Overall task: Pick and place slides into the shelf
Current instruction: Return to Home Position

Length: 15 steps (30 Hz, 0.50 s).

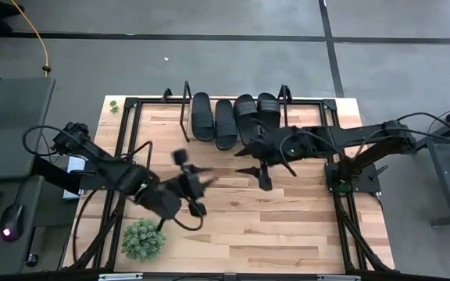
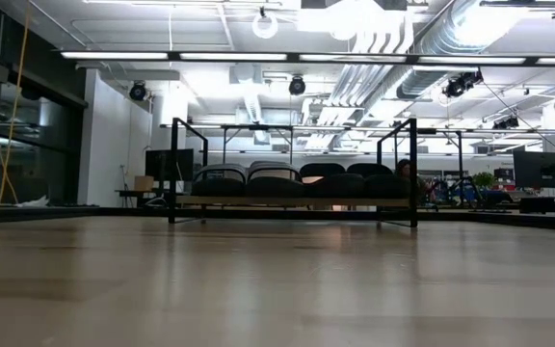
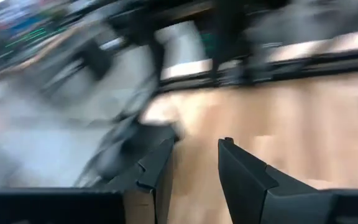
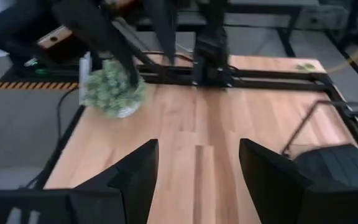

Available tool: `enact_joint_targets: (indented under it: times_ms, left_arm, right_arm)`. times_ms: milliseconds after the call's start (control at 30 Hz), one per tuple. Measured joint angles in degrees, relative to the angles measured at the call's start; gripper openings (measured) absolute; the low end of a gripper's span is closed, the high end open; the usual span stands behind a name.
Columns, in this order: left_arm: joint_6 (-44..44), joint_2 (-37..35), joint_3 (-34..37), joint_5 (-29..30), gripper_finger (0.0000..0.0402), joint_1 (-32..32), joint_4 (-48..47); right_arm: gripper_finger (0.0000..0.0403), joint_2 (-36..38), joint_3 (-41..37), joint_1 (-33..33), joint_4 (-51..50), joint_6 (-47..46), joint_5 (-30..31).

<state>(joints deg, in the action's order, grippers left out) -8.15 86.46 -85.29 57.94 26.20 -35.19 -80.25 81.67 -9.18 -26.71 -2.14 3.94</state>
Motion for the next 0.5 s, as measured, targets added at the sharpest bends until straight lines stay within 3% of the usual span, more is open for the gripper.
enact_joint_targets:
  times_ms: [100, 167, 233, 367, 500]
  left_arm:
    - [14.0, 0.0, 2.6, -16.6, 0.0111, -2.7, 13.5]
    - [17.6, 0.0, 2.9, -23.9, 0.0111, -4.7, 16.6]
    - [18.0, -0.1, 2.9, -24.9, 0.0111, -6.4, 16.5]
    - [16.6, -1.4, 3.0, -19.8, 0.0111, -9.1, 12.4]
    - [16.3, -3.4, 2.9, -20.9, 0.0111, -11.4, 10.6]
  right_arm:
    - [0.0213, 0.6, 0.0, -1.5, 0.1, 0.6, -0.1]
    - [0.0213, 1.2, 0.0, -2.1, -0.9, -0.1, 0.0]
    - [0.0213, 1.7, 0.0, -2.5, -3.2, -0.5, 0.0]
    - [0.0213, 2.0, -0.1, -2.9, -7.5, -2.3, 0.4]
    - [0.0213, 2.1, -0.1, -3.3, -7.5, -2.0, 3.6]
